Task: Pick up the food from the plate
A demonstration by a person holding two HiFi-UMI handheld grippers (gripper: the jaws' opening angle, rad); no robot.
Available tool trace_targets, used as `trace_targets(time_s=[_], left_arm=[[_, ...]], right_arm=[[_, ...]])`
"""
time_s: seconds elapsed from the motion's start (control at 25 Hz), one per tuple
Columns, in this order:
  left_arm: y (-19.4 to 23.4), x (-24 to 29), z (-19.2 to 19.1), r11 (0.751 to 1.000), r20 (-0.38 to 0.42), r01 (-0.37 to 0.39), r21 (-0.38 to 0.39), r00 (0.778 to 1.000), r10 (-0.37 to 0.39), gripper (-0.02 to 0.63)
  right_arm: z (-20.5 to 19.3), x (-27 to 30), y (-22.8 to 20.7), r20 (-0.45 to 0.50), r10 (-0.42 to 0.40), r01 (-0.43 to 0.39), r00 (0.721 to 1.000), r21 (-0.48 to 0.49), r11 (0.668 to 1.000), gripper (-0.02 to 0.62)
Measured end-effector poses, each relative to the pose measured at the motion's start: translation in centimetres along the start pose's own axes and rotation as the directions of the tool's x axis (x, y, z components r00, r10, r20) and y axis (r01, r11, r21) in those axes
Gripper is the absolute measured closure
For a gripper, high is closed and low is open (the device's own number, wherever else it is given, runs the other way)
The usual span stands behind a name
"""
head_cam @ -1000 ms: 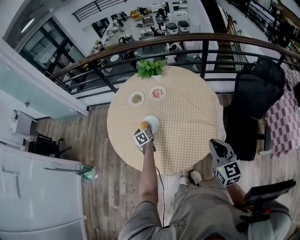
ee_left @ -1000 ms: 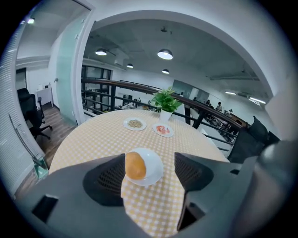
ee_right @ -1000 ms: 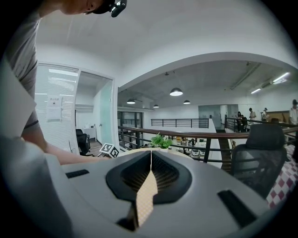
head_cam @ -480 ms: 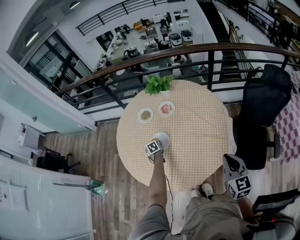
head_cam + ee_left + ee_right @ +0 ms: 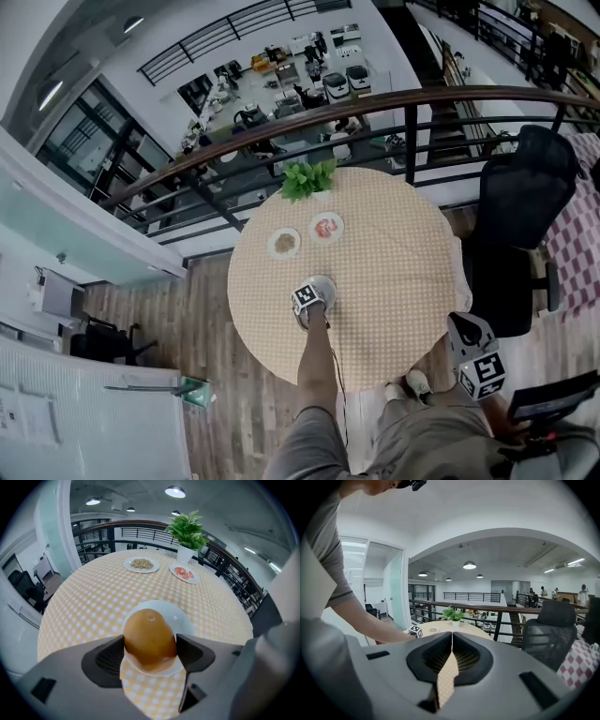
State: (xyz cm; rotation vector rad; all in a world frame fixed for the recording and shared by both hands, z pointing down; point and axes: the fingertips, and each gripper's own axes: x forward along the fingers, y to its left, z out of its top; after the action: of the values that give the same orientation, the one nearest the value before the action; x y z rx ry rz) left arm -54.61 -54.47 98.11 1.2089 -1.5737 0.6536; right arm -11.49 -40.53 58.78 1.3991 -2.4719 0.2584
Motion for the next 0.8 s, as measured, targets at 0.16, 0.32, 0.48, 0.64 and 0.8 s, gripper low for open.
trace_targets(time_s=[0.16,0.32,0.48,0.64,0.8], left_arm=[[0.2,-0.3,0.3,1.0,0.005,-0.024,0.018,1.0,0.023,0.259],[0.0,0.0,-0.3,1.0,-0.002,-0.004,0.007,1.0,0.004,0.259],[0.8,-0.5,0.0,0.996,0.074,0.053,-0.072,0.996,-0.047,0.259],[1.5,0.1,0.0,0.996,0.06,0.042,-0.074,0.997,-0.038,0.259],[1.0,-1.4,-0.1,0.997,0.065,0.05,-0.065,0.997,-0.046,0.259]], right_arm=[[0.5,0.3,0.3,0.005,0.005,-0.005,1.0,-0.003,1.0,0.58],[0.6,0.3,0.2,0.01,0.01,-0.01,1.0,-0.005,1.0,0.58],[0.5,0.0,0.1,0.003,0.01,-0.01,1.0,-0.006,1.0,0.58],[0.9,0.0,-0.2,0.006,0.002,-0.002,1.0,-0.009,1.0,0.58],[0.7,0.2,0.0,0.004,0.02,-0.02,1.0,-0.011,1.0,0.58]])
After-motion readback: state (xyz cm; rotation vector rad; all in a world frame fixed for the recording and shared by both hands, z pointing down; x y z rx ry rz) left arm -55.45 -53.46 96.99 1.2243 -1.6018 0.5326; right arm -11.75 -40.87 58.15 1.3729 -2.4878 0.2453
